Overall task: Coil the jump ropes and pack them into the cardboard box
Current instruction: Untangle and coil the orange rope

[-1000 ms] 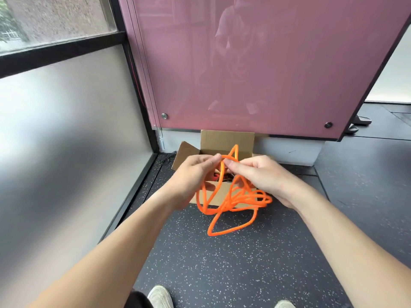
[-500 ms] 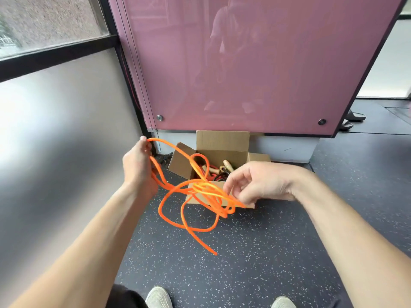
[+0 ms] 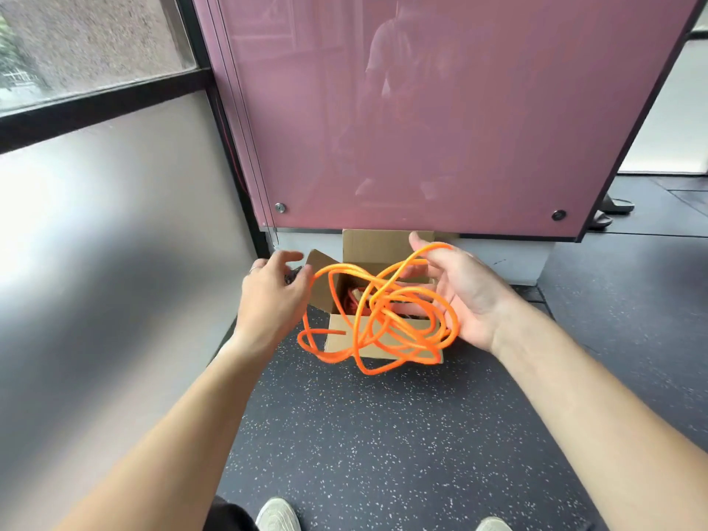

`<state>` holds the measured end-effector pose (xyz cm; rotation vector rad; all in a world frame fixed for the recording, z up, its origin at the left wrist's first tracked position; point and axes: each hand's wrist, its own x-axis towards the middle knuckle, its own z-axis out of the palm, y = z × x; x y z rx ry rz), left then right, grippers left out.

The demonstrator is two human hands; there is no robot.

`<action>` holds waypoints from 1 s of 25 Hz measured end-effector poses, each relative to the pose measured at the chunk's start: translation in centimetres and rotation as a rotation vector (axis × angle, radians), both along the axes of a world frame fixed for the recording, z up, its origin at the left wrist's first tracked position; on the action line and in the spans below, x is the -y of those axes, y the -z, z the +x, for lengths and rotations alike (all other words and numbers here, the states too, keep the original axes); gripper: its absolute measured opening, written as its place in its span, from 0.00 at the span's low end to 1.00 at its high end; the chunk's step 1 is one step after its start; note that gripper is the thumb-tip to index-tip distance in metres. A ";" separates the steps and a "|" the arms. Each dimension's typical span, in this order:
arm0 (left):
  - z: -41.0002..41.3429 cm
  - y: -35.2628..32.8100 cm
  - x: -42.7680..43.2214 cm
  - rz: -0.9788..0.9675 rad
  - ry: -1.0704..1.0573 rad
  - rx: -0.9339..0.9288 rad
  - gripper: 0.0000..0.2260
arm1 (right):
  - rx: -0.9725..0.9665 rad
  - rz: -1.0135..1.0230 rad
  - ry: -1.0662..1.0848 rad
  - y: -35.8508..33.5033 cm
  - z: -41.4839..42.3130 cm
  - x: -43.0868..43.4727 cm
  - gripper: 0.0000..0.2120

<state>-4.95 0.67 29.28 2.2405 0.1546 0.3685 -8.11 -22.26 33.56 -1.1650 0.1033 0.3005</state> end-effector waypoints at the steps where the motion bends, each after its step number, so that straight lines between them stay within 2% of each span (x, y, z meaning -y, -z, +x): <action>1: -0.8 -0.7 0.7 -0.018 0.115 0.130 0.09 | -0.054 0.051 -0.014 -0.2 -0.1 0.0 0.14; 2: -1.4 -1.2 1.2 -0.039 0.277 0.241 0.10 | -0.093 0.093 -0.026 -0.4 -0.2 -0.1 0.16; 4: -2.4 -2.0 2.6 0.084 0.595 0.323 0.19 | -0.140 0.167 -0.049 -0.4 -0.4 -0.4 0.20; 6: -2.4 -1.5 3.7 0.214 0.704 0.317 0.25 | -0.173 0.207 -0.065 0.1 -0.4 -0.5 0.27; 8: -2.1 -1.2 4.2 0.166 0.608 0.327 0.20 | -0.178 0.232 -0.095 0.3 -0.3 -0.4 0.29; 9: -1.8 -1.3 4.1 0.090 0.539 0.310 0.17 | -0.150 0.222 -0.126 0.1 -0.4 -0.4 0.27; 11: -1.8 -1.6 3.9 -0.074 0.440 0.223 0.14 | -0.006 0.045 -0.198 -0.1 -0.9 -0.6 0.16; 13: -2.1 -1.8 3.8 -0.284 0.480 0.061 0.18 | 0.158 -0.166 -0.190 -0.3 -1.5 -1.3 0.05; 15: -2.4 -2.5 3.5 -0.503 0.591 -0.082 0.23 | 0.222 -0.327 -0.108 -0.5 -1.6 -1.2 0.05; 16: -2.3 -2.9 3.1 -0.580 0.567 -0.087 0.22 | 0.232 -0.428 -0.008 -0.8 -1.3 -0.5 0.06; 18: -1.2 -3.5 0.6 -0.719 0.317 -0.007 0.11 | 0.224 -0.566 0.271 -1.3 -0.2 2.0 0.13; 19: -0.5 -3.5 -1.1 -0.774 0.174 0.032 0.07 | 0.182 -0.518 0.392 -1.5 0.3 3.8 0.17; 20: -0.1 -3.4 -2.7 -0.776 0.064 0.051 0.07 | 0.138 -0.404 0.460 -1.5 0.6 5.4 0.20; 21: 0.1 -2.9 -3.8 -0.695 -0.011 0.043 0.09 | 0.115 -0.280 0.464 -1.3 0.9 6.5 0.21; 23: -0.1 -1.0 -3.8 -0.334 -0.026 -0.058 0.10 | 0.118 -0.075 0.315 -0.8 1.1 6.6 0.23; 24: -0.4 -0.2 -2.7 -0.138 0.001 -0.080 0.08 | 0.120 -0.026 0.216 -0.5 0.9 5.8 0.23; 25: -0.8 -0.1 -1.4 -0.025 0.035 -0.061 0.06 | 0.120 -0.036 0.136 -0.2 0.8 4.6 0.22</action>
